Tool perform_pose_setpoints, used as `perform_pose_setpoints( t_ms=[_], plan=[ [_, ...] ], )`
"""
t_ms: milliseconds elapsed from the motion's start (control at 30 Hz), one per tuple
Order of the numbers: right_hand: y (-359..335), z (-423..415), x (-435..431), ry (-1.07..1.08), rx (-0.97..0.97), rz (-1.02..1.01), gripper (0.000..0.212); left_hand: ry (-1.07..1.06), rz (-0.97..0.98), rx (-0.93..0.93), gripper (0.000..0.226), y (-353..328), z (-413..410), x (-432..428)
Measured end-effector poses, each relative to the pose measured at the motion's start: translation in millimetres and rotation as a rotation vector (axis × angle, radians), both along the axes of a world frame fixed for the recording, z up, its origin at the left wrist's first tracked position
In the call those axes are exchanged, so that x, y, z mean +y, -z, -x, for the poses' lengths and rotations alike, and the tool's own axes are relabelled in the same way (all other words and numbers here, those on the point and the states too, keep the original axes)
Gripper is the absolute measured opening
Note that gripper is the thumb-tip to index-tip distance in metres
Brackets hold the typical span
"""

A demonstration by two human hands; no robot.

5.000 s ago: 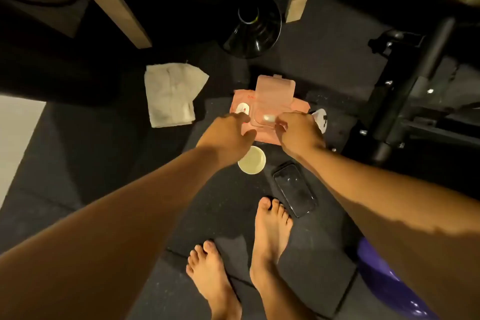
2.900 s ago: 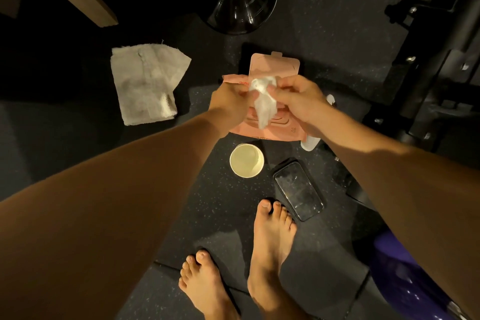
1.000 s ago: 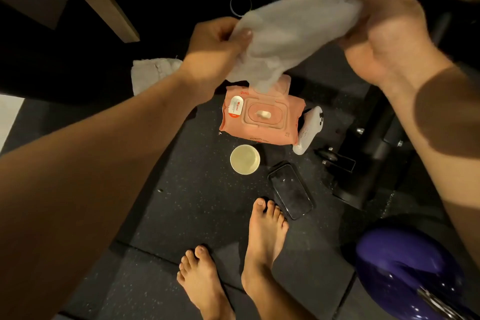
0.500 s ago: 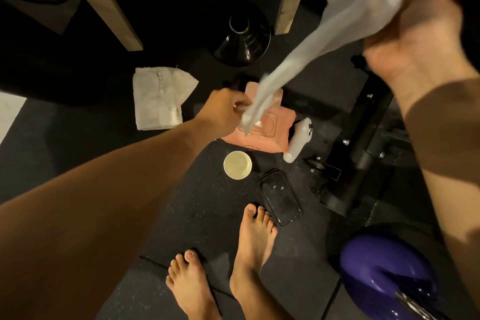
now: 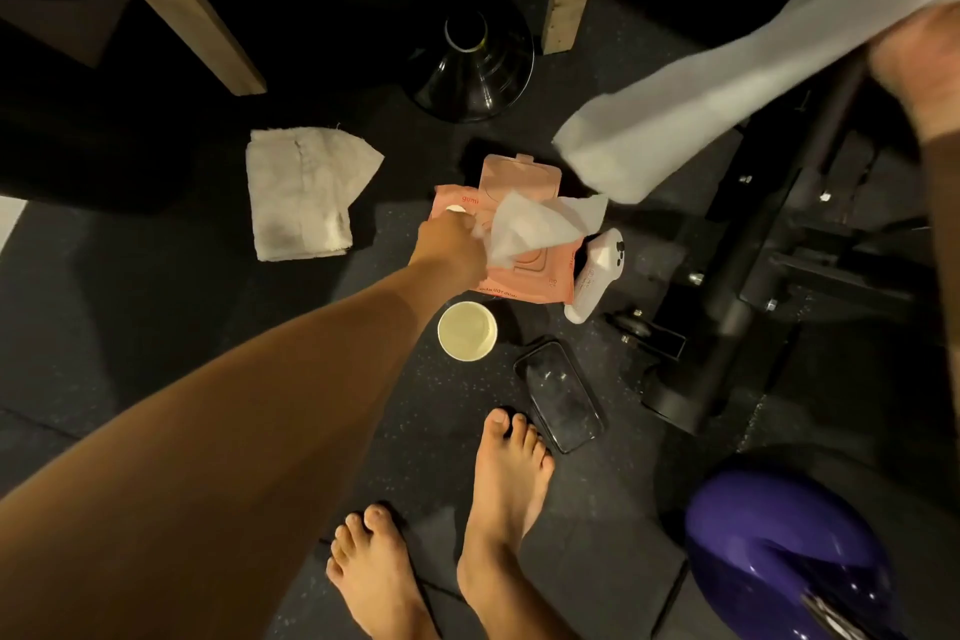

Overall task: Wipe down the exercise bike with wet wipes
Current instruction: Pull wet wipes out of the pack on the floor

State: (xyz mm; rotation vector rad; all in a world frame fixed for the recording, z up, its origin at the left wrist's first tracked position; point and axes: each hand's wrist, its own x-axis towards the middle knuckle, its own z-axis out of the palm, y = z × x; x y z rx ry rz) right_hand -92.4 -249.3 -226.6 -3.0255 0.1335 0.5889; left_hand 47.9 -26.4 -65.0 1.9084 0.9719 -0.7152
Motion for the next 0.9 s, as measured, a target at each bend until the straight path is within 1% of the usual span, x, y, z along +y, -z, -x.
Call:
perform_pose_setpoints(
  t_ms=[33, 67, 100, 133, 167, 200, 233, 267, 300, 333, 367, 400, 433, 467, 500, 533, 567, 600, 633, 667, 700, 733, 767, 800, 867, 900],
  plan=[
    [-42.7, -6.4, 7.1, 0.022, 0.066, -0.126, 0.019, -0.091, 0.03, -0.013, 0.027, 1.3, -2.6, 1.5],
    [-62.6, -4.9, 14.8, 0.167, 0.225, -0.243, 0.015, -0.132, 0.026, -0.027, 0.029, 3.4, -4.9, 1.7],
    [-60.4, -9.7, 13.9, 0.281, 0.288, -0.239, 0.015, -0.141, 0.038, -0.028, 0.034, 0.8, -5.9, 2.3],
    [-57.3, -11.5, 19.5, 0.386, 0.243, -0.32, 0.017, -0.104, 0.028, -0.019, 0.04, -0.9, -7.1, 2.0],
    [-60.5, -15.0, 23.1, 0.475, 0.268, -0.361, 0.019, -0.077, 0.046, -0.004, 0.045, -6.8, -6.5, 1.2],
    [-60.7, -14.0, 21.7, 0.416, 0.22, -0.282, 0.022, -0.013, 0.022, 0.013, 0.05, -11.1, -5.0, 0.7],
    [-55.6, -13.5, 14.0, 0.359, 0.093, -0.264, 0.024, 0.048, -0.016, 0.014, 0.054, -17.2, -1.7, 0.5],
    [-55.5, -12.3, 12.4, 0.349, 0.01, -0.239, 0.023, 0.075, -0.074, -0.013, 0.057, -21.0, 1.4, 0.8],
    [-59.0, -16.7, 6.8, 0.293, -0.021, -0.262, 0.02, 0.052, -0.097, -0.055, 0.06, -26.2, 3.2, 3.3],
    [-62.4, -18.5, 3.8, 0.242, -0.011, -0.259, 0.02, -0.049, -0.06, -0.118, 0.064, -36.3, 2.7, 6.9],
    [-60.8, -21.9, -4.1, 0.143, -0.014, -0.173, 0.021, -0.156, 0.042, -0.211, 0.071, -51.7, 0.7, 11.0],
    [-56.1, -14.6, -5.1, 0.114, 0.06, -0.175, 0.024, -0.223, 0.191, -0.317, 0.082, -71.5, -2.0, 15.0],
    [-54.3, -0.9, -7.9, -0.004, 0.07, -0.117, 0.028, -0.222, 0.344, -0.41, 0.09, -95.8, -5.1, 17.9],
    [-82.9, -18.7, 1.9, -0.075, 0.133, -0.145, 0.03, -0.179, 0.477, -0.491, 0.089, -121.9, -6.0, 20.1],
    [-134.1, -59.7, 21.6, -0.052, 0.189, -0.286, 0.029, -0.147, 0.594, -0.571, 0.076, -149.4, -4.3, 22.7],
    [-203.5, -115.7, 48.2, -0.047, 0.238, -0.495, 0.029, -0.161, 0.664, -0.625, 0.054, -178.1, -1.2, 25.9],
    [-283.4, -176.5, 82.3, -0.08, 0.148, -0.68, 0.026, -0.204, 0.703, -0.682, 0.031, -208.0, 3.1, 30.6],
    [-367.4, -228.1, 122.7, -0.013, 0.095, -0.931, 0.02, -0.261, 0.699, -0.734, 0.021, -235.0, 9.2, 37.8],
    [-434.7, -259.1, 164.0, 0.128, 0.123, -1.116, 0.013, -0.321, 0.684, -0.776, 0.017, -259.5, 17.1, 45.8],
    [-480.6, -260.1, 174.9, 0.138, 0.228, -1.283, 0.01, -0.373, 0.679, -0.811, 0.01, -283.2, 25.5, 54.4],
    [-508.8, -249.6, 169.8, 0.115, 0.194, -1.295, 0.009, -0.422, 0.691, -0.835, 0.01, -309.1, 33.0, 63.9],
    [-534.1, -239.6, 174.0, 0.095, 0.14, -1.23, 0.01, -0.442, 0.711, -0.852, 0.019, -335.7, 40.7, 73.8],
    [-553.0, -221.3, 177.0, 0.126, 0.077, -1.174, 0.011, -0.443, 0.715, -0.854, 0.026, -362.4, 49.0, 81.9],
    [-577.6, -209.1, 176.8, 0.102, 0.054, -1.15, 0.011, -0.428, 0.683, -0.851, 0.025, -389.2, 57.2, 89.0],
    [-631.5, -186.0, 177.3, 0.071, 0.005, -1.115, 0.013, -0.364, 0.579, -0.85, 0.011, -447.0, 73.3, 103.4],
    [-666.0, -182.3, 180.8, 0.119, -0.026, -1.119, 0.015, -0.334, 0.512, -0.849, 0.021, -474.5, 80.5, 109.2]
  ],
)
